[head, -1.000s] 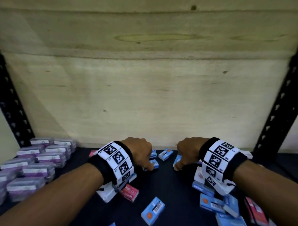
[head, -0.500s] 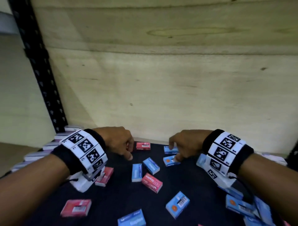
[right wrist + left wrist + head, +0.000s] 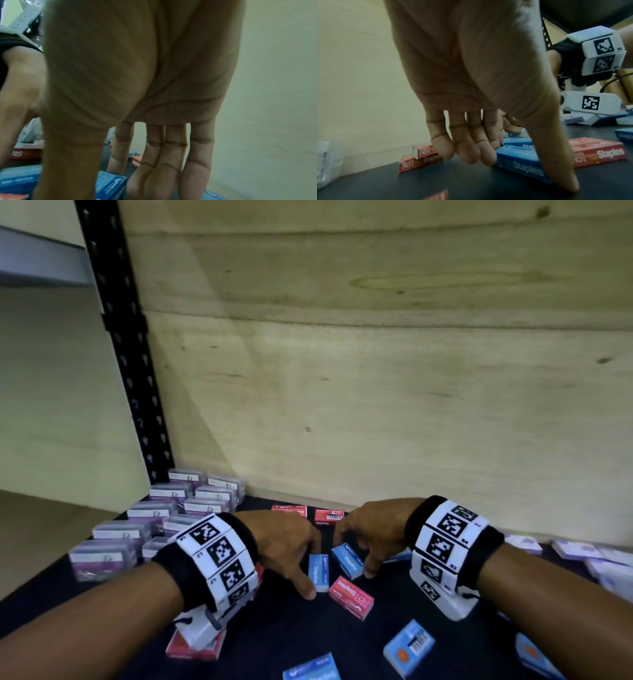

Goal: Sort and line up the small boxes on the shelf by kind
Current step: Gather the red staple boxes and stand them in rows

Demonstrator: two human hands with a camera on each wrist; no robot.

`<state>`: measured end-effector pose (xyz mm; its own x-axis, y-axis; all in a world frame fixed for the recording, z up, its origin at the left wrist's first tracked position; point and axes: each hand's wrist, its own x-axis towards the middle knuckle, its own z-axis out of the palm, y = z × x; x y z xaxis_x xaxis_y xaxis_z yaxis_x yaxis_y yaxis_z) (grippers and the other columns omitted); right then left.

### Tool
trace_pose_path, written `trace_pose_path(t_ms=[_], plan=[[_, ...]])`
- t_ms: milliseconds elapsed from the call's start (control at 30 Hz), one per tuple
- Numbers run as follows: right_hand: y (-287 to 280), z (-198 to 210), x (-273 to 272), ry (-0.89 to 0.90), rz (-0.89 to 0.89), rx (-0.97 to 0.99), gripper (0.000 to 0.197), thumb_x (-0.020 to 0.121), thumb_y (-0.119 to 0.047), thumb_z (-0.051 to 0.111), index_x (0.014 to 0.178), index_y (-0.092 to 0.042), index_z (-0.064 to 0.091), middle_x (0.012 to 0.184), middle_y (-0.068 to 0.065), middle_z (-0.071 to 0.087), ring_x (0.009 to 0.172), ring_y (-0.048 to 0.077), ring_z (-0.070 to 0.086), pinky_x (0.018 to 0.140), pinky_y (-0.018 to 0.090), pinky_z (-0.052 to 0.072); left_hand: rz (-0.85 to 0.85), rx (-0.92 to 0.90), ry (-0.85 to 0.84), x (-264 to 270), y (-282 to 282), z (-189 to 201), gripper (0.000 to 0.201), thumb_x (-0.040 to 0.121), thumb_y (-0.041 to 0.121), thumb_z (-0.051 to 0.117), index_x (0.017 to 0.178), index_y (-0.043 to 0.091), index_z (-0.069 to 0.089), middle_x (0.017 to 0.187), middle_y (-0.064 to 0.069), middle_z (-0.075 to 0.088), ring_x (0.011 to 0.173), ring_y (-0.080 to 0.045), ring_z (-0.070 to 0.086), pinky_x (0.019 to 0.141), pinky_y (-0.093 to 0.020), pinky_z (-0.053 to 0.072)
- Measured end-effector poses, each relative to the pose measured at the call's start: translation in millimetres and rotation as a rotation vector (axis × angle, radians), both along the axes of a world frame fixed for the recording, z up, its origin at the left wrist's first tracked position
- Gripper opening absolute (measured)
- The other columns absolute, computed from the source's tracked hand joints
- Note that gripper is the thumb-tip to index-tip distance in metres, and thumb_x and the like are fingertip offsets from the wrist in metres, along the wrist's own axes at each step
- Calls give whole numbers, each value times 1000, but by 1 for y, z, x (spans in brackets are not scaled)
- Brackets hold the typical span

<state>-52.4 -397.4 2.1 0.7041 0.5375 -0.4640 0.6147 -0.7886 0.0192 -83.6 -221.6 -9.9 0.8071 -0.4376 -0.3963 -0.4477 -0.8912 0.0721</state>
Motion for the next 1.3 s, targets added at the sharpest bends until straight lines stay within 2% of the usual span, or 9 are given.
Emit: trace_pose_path(t_ms=[100,233,400,533,633,867,1000,1233,1300], plan=[[-7,2,2,-19,-9,9,61,79,-25,81,132,-29,53,83,-13,52,74,7,49,59,22,35,-4,5,-37,3,3,4,53,70,56,79,110,27,61,91,9,65,74,-9,58,63,-27,45],[-28,13,2,-43,-86,23,59,78,-28,82,130,-31,53,85,-13,53,69,4,49,58,22,36,3,-44,-79,10,1,16,57,70,57,79,115,27,61,89,10,65,75,-8,58,65,-26,45],[-65,21,-6,-83,-212,-40,70,77,-36,82,136,-29,46,92,-8,53,88,16,54,78,30,46,-52,-70,-80,12,-28,21,67,71,59,77,125,24,58,92,10,63,78,-9,57,68,-25,46],[-96,21,-18,-71,-306,-94,71,76,-44,81,135,-23,47,88,-8,53,89,19,56,82,34,50,-116,-76,-80,11,-64,16,72,70,63,76,127,24,58,82,16,58,76,-9,56,68,-27,44],[-116,20,-26,-54,-341,-98,71,76,-47,81,134,-19,51,107,-3,60,104,24,60,89,36,51,-181,-67,-92,8,-88,11,72,69,67,74,125,25,59,84,15,58,81,-12,57,73,-29,48],[-141,8,-35,-34,-378,-32,73,73,-50,82,133,-28,48,86,-12,52,89,18,54,78,32,45,-265,-46,-102,0,-121,2,59,69,67,73,111,27,65,75,14,57,79,-14,59,69,-31,48],[-142,7,-38,-21,-360,-8,71,71,-48,83,131,-31,48,104,-6,55,93,17,54,80,32,46,-293,-8,-130,-1,-125,0,63,69,69,72,114,26,62,74,15,52,81,-16,58,67,-32,45],[-134,2,-41,35,-351,-42,69,70,-48,85,128,-30,52,121,-2,60,106,20,59,92,37,51,-284,5,-93,2,-116,5,68,67,68,75,119,26,62,72,16,52,81,-14,57,69,-32,47],[-130,4,-39,51,-347,-64,68,71,-48,84,128,-29,51,123,-2,58,107,20,58,90,35,50,-254,-1,-84,5,-105,13,72,66,67,76,124,27,59,72,15,48,79,-14,53,66,-30,42]])
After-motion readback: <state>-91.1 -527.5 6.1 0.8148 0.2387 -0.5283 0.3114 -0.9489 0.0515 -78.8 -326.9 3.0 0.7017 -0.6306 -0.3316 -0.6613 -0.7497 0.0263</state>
